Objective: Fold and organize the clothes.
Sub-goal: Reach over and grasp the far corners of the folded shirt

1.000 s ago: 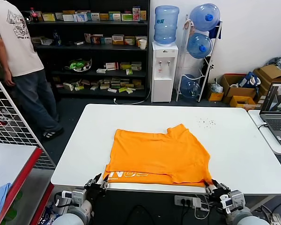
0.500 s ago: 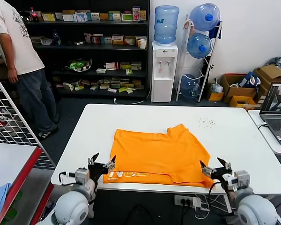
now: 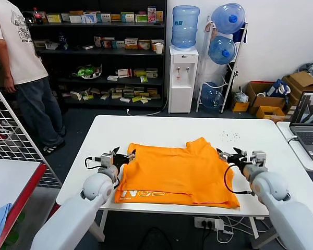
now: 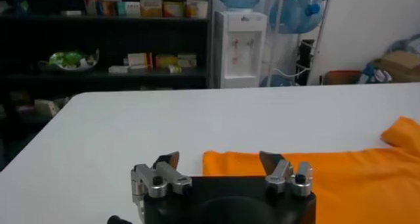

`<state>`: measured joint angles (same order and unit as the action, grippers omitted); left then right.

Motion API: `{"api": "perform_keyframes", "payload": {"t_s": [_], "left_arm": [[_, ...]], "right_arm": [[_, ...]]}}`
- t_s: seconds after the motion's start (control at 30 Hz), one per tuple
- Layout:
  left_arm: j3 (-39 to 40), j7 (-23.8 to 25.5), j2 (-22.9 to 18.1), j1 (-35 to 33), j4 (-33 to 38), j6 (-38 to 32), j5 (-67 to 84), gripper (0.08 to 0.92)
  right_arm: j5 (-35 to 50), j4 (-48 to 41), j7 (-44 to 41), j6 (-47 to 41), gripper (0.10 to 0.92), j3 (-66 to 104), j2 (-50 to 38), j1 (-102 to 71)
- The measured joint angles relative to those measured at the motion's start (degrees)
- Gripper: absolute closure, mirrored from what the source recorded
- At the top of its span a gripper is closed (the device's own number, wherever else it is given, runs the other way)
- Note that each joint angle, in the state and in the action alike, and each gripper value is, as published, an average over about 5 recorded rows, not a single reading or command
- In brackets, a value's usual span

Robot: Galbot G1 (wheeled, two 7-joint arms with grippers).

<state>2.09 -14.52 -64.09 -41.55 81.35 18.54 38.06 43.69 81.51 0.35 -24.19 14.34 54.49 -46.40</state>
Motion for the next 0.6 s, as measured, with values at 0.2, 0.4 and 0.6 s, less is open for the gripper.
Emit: {"api": "perform_keyframes", "payload": {"t_s": [0.2,0.4,0.6], "left_arm": [[1.5,1.6,-2.9,5.2,-9.4,-1.3,-0.8,0.177],[1.8,2.9,-5.6,8.6,-17.0,-2.0,-2.1,0.177],[1.8,3.9,-7.3,10.1,-22.1,-2.4,-3.1,0.177]], "right_arm": [[-2.0,-9.0,-3.1,0.8,0.203,-2.8,3.8,6.5],[-4.4,-16.0,-4.7,0.9,0.203,-4.5,7.3,10.6],[-6.5,-21.4,-5.3,1.5,0.277,-4.8,10.2,13.1]]}}
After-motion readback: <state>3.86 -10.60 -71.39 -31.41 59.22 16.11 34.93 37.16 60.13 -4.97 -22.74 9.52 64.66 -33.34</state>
